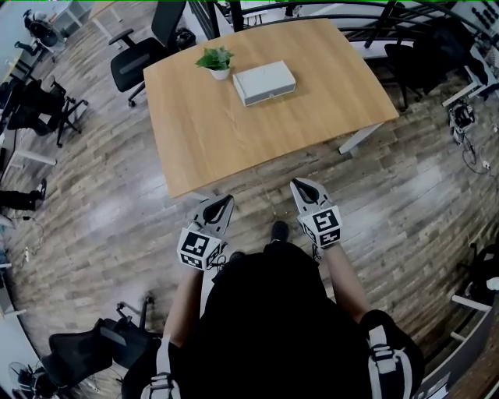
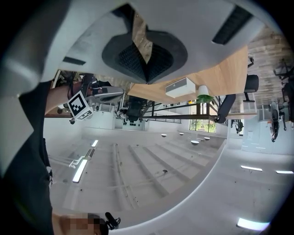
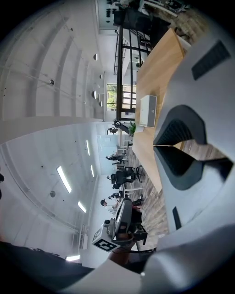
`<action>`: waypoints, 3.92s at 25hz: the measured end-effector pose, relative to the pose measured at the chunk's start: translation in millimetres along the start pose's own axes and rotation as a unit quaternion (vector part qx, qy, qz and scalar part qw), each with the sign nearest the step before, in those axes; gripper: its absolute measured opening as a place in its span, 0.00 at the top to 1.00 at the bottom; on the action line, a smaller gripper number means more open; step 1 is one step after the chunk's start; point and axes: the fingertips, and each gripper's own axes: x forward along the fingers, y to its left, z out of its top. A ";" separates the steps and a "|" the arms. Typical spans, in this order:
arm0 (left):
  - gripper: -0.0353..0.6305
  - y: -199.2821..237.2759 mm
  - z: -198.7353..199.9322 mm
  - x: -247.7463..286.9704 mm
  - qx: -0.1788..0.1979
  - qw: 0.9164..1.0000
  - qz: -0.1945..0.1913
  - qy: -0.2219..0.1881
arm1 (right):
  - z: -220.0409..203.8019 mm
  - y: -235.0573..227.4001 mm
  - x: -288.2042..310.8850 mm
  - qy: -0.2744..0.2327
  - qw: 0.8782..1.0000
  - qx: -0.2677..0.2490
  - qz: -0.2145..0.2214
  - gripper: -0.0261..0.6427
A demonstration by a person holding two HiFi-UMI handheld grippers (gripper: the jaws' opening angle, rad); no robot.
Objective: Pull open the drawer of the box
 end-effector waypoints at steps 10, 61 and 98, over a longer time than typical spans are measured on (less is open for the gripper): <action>0.91 -6.0 6.6 24.7 -0.009 1.000 0.027 -0.001 | -2.4 -27.8 5.6 0.001 1.000 -0.007 0.022 0.92; 0.91 38.8 40.5 133.7 -0.015 1.000 -0.022 -0.010 | -6.7 -106.5 52.3 0.037 0.999 0.008 -0.007 0.92; 0.91 190.9 62.4 204.3 -0.004 0.994 -0.106 -0.019 | 38.8 -124.9 190.0 0.059 0.995 -0.006 -0.074 0.92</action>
